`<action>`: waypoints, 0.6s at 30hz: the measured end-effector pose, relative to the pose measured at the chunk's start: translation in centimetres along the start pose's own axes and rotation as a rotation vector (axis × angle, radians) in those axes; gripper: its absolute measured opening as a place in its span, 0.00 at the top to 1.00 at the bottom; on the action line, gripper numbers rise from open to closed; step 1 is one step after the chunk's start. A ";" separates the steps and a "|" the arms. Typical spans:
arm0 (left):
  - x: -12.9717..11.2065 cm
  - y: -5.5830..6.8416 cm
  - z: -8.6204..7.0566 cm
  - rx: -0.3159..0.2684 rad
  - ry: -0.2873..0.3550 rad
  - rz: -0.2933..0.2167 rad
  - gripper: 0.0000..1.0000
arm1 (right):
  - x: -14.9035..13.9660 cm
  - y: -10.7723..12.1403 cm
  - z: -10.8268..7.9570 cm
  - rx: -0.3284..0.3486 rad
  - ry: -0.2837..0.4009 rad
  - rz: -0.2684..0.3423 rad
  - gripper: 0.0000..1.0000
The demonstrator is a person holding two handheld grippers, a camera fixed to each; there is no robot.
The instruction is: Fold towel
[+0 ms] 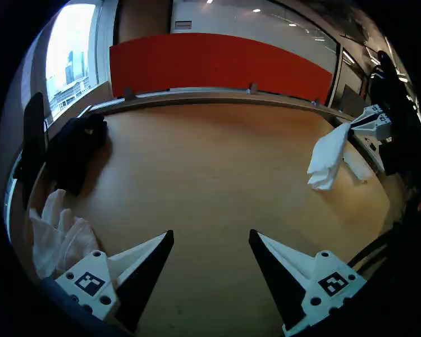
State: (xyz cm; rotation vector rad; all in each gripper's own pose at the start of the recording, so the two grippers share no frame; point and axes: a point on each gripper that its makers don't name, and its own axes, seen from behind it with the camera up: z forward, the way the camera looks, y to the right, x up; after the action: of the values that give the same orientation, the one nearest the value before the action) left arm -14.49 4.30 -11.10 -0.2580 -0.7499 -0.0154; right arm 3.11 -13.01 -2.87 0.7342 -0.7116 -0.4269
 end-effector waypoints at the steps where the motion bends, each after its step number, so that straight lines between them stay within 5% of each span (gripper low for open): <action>1: 0.1 0.1 0.0 -0.001 0.000 0.002 0.00 | -0.2 0.4 -0.2 -0.004 -0.002 0.005 0.95; 18: 0.3 0.8 0.5 0.013 -0.015 0.015 0.00 | -5.3 10.5 -4.3 -0.108 -0.056 0.081 0.95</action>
State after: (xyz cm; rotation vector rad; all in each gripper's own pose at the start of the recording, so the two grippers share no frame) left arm -14.52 5.22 -10.74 -0.2519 -0.7625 0.0056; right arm 3.66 -0.90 0.22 0.5919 -0.7624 -0.4100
